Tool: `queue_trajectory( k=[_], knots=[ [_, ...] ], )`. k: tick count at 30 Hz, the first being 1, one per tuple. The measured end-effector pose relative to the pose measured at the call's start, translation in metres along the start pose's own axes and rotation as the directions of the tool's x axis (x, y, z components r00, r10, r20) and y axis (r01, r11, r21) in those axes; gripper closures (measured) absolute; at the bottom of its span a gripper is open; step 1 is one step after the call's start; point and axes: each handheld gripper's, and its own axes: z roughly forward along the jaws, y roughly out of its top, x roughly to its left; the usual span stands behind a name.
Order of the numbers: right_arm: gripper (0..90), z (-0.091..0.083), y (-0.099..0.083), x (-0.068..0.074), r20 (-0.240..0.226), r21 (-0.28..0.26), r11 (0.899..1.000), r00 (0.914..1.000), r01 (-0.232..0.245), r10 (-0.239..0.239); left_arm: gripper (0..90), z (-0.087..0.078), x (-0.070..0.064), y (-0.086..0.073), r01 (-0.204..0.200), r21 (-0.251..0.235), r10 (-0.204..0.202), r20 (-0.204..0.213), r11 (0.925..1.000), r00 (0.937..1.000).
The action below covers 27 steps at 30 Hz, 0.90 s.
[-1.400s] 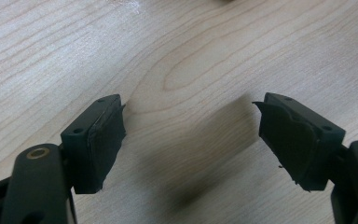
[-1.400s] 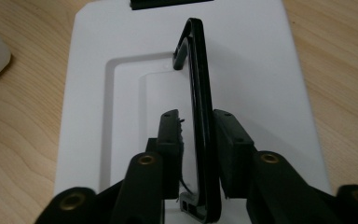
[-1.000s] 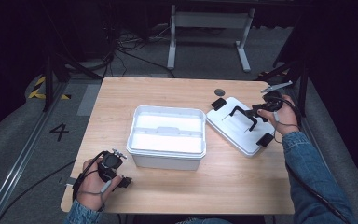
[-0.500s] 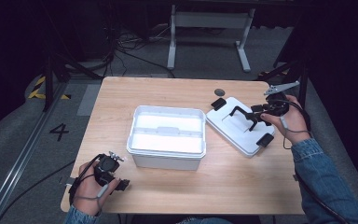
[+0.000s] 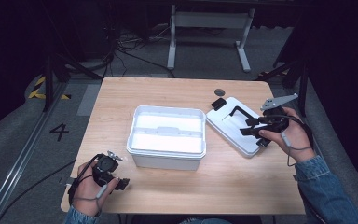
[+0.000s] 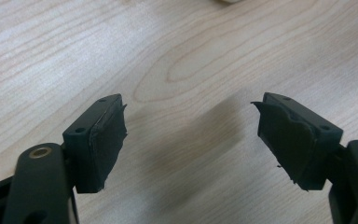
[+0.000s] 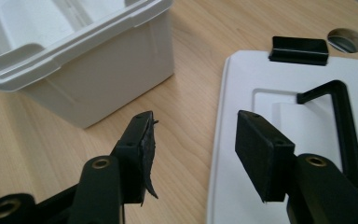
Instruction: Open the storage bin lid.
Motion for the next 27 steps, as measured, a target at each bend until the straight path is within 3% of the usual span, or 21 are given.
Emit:
queue_trajectory(
  k=[14,27],
  knots=[
    [48.2,0.020,-0.027,0.036,-0.047,0.016,0.999,0.9982,0.037,-0.036,23.6,0.002,-0.002,0.002,-0.007,0.009,0.007,0.003,0.9999,1.0000],
    [48.1,0.033,-0.044,0.051,-0.062,0.026,0.999,0.9973,0.041,-0.040,23.5,0.004,-0.002,0.003,-0.010,0.010,0.010,0.005,0.9999,0.9999]
  ],
)
